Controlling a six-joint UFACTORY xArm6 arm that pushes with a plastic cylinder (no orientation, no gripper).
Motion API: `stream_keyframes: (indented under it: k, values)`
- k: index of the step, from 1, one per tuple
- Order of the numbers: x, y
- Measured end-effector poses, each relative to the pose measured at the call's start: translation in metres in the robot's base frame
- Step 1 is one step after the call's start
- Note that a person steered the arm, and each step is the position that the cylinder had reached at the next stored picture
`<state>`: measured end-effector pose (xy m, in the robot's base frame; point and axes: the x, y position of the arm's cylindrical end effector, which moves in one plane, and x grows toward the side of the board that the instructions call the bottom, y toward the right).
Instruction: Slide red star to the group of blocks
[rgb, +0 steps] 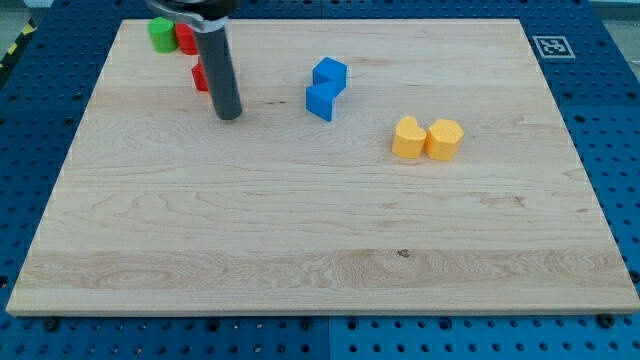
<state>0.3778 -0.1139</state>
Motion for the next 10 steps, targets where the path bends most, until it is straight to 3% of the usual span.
stream_keyframes:
  k: [1, 3, 4, 5, 8, 10]
  values:
    - [-0.025, -0.026]
    - [-0.02, -0.071]
    - [0.017, -0.023]
    - [0.019, -0.013]
    - [-0.005, 0.004]
    - [-0.017, -0.014]
